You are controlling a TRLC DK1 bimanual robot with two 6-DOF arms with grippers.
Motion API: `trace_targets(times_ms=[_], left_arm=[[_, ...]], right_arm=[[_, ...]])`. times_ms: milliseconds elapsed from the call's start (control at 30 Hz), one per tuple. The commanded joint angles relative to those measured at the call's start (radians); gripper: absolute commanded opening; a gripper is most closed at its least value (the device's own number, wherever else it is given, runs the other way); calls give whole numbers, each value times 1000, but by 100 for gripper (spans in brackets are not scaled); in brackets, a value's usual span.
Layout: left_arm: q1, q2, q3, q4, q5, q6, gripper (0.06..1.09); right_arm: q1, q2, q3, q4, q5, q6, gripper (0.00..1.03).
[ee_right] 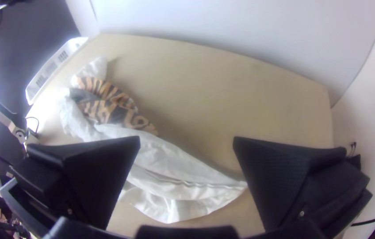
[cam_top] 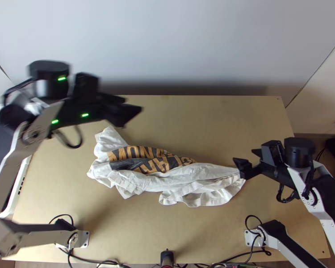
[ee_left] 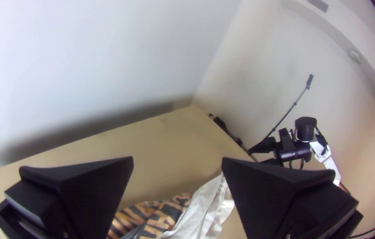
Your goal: Fold the t-shirt
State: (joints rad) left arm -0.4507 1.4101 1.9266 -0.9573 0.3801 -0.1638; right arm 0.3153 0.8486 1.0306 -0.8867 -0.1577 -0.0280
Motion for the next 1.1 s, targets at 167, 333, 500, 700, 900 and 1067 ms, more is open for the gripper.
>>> trace_targets(times_ms=[167, 333, 500, 700, 900, 1067], left_arm=[[303, -361, -466, -8, -18, 41, 103], [409, -447, -548, -18, -17, 46, 103], [454, -499, -575, -34, -17, 44, 103], [489, -548, -632, -37, -17, 44, 103], [524, -586, -683, -37, -17, 44, 103], [550, -617, -730, -34, -15, 44, 103]], right_arm=[[232, 136, 56, 54, 0, -6, 98], [375, 253, 100, 83, 1, -32, 98], [498, 385, 154, 126, 1, -33, 98], [640, 535, 204, 195, 1, -29, 98], [745, 705, 298, 272, 1, -24, 98], [814, 846, 391, 325, 1, -27, 98]])
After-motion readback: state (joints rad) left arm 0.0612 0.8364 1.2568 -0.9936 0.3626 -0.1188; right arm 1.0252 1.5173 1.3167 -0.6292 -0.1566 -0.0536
